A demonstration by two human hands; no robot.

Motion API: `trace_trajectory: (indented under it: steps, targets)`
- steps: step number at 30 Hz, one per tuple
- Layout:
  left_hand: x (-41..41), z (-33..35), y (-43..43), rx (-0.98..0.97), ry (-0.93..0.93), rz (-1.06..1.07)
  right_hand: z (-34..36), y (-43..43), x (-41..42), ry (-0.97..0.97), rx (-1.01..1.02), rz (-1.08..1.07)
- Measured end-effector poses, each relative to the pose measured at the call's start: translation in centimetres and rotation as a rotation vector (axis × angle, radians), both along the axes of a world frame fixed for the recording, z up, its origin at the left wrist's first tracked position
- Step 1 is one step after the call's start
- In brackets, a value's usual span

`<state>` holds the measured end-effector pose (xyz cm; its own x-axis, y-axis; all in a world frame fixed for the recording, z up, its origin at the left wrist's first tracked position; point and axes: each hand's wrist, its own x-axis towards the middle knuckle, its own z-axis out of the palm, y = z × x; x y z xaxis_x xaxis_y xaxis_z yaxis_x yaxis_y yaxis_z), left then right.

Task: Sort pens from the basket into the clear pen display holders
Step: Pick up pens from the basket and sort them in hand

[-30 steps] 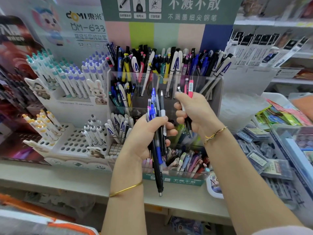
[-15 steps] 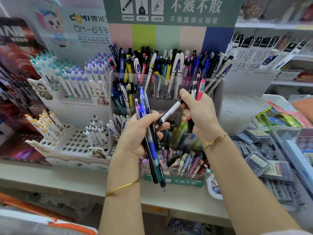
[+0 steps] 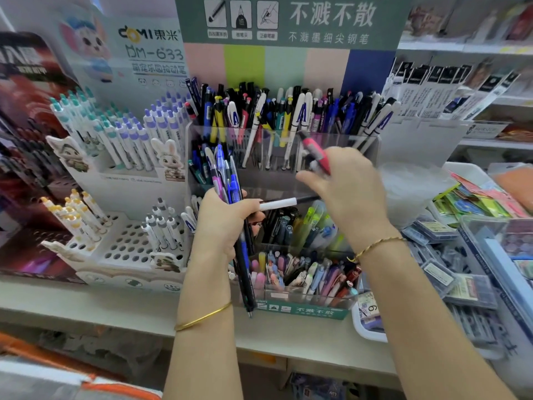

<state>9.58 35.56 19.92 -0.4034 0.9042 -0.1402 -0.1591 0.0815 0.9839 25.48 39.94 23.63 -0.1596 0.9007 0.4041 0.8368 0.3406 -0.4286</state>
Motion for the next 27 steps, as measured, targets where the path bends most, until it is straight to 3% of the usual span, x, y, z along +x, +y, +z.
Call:
trace_trajectory:
  steps: [3,9,11,14,18,21,27]
  targets:
    - [0.2,0.3,-0.2,-0.008,-0.027,-0.110,0.6,-0.3,-1.1,-0.262,-0.099,0.255]
    - [0.0,0.4,0.0,0.002,-0.129,-0.171,0.1,0.4,-0.9,-0.379,-0.351,0.391]
    - [0.2,0.4,0.1,-0.005,-0.222,-0.166,0.0,0.6,-0.4,-0.224,-0.429,0.381]
    - [0.1,0.3,0.3,-0.014,-0.293,-0.177,0.0,0.6,0.6,0.174,-0.540,0.367]
    - [0.7,0.6,0.2,-0.050,-0.282,-0.389,-0.2,0.9,0.0,0.490,-0.552,0.330]
    - [1.3,0.8,0.2,-0.046,-0.244,-0.517,-0.4,1.2,-0.9,0.847,-0.664,0.299]
    - [1.7,1.2,0.1,-0.032,-0.182,-0.653,-1.2,1.4,-1.5,0.959,-0.655,0.305]
